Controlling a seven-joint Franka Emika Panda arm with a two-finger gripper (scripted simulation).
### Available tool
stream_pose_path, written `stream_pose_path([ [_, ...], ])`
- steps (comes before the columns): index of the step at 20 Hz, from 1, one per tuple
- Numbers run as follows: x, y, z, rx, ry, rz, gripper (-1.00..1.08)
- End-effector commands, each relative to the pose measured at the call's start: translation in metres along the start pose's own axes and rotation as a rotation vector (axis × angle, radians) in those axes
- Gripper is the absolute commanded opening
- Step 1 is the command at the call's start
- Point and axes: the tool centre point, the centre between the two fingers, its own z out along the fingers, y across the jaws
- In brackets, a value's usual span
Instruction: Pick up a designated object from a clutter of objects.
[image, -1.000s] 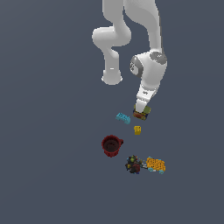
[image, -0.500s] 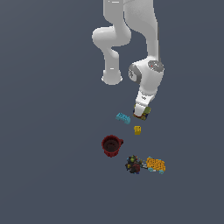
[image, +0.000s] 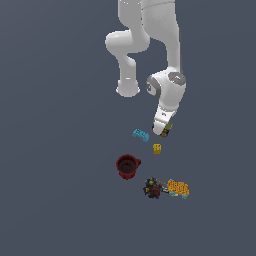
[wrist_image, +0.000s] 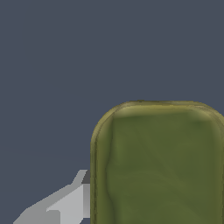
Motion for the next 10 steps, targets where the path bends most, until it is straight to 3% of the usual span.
stream_pose_path([
  [1,0.0003,-0.0003,0.0006,0.001,0.000,0.000,-1.00],
  [10,0.0000,0.0006,-0.0020,0.000,0.000,0.000,-1.00],
])
